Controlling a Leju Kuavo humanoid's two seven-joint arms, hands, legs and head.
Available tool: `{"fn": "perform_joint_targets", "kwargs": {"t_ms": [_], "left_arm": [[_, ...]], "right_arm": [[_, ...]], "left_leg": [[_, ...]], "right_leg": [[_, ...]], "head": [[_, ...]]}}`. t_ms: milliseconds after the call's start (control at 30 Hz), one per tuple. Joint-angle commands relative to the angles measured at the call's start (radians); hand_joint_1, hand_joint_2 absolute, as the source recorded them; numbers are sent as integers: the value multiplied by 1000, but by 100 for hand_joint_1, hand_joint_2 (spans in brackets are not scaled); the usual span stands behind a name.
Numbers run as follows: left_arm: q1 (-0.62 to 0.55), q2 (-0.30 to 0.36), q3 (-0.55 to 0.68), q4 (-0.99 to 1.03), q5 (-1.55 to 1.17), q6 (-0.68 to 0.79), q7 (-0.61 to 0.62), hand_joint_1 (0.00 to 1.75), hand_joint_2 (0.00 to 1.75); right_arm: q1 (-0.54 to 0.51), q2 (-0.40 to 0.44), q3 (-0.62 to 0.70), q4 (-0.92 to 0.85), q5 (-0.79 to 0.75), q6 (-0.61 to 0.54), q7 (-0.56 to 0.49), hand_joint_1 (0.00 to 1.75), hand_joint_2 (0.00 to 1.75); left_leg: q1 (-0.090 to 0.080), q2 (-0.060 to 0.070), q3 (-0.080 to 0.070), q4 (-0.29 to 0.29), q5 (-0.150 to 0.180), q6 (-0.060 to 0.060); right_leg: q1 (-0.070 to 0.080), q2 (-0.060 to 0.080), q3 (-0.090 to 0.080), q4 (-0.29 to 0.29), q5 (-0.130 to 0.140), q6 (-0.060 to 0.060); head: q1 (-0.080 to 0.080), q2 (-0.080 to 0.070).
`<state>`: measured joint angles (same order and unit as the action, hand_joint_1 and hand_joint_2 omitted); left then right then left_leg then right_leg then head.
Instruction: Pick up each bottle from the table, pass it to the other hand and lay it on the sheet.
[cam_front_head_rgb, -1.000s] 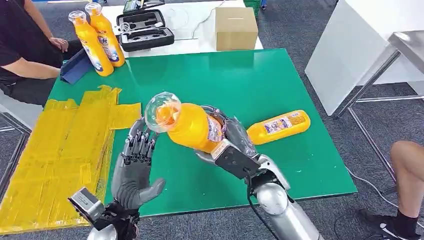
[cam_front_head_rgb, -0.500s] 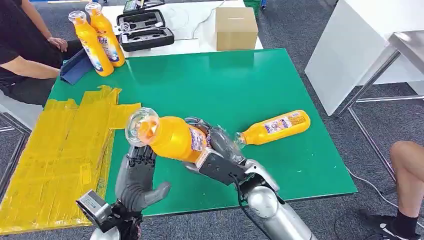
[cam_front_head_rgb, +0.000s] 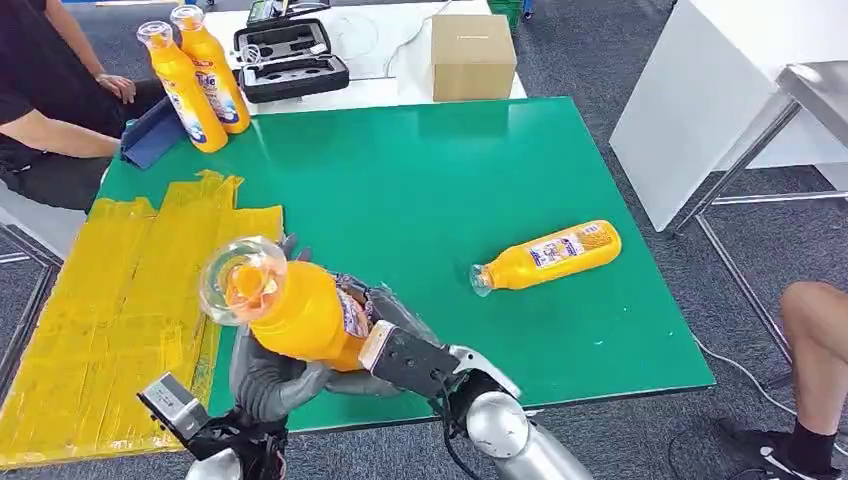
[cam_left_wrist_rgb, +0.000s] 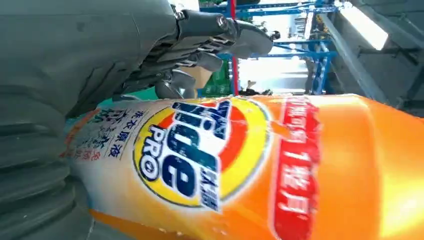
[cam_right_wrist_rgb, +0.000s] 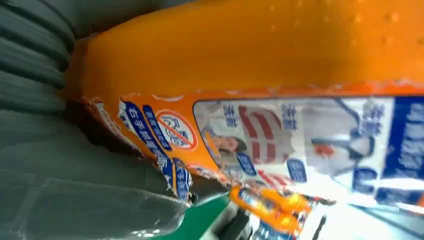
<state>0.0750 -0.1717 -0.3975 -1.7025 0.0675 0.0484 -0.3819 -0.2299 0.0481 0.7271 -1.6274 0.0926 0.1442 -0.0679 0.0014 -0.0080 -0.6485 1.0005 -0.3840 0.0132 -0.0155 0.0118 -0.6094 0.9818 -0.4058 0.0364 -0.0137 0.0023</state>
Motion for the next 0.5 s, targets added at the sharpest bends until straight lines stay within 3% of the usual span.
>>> {"fn": "perform_joint_targets", "kwargs": {"t_ms": [33,500], "left_arm": [[-65,27,-86,84,-136,38,-102,0,175],[-67,51,-111,42,-373,86,-160,0,175]], "right_arm": [[-82,-12,120,82,-121,63,-22,175,175],[-59,-89,173,111,-239,141,-36,175,175]], "left_leg": [[1,1,7,-1,-2,-1],[1,0,5,-1,-1,-1]], "right_leg": [[1,-1,6,-1,-2,-2],[1,-2,5,-1,-1,-1]], "head": [[0,0],[0,0]]}}
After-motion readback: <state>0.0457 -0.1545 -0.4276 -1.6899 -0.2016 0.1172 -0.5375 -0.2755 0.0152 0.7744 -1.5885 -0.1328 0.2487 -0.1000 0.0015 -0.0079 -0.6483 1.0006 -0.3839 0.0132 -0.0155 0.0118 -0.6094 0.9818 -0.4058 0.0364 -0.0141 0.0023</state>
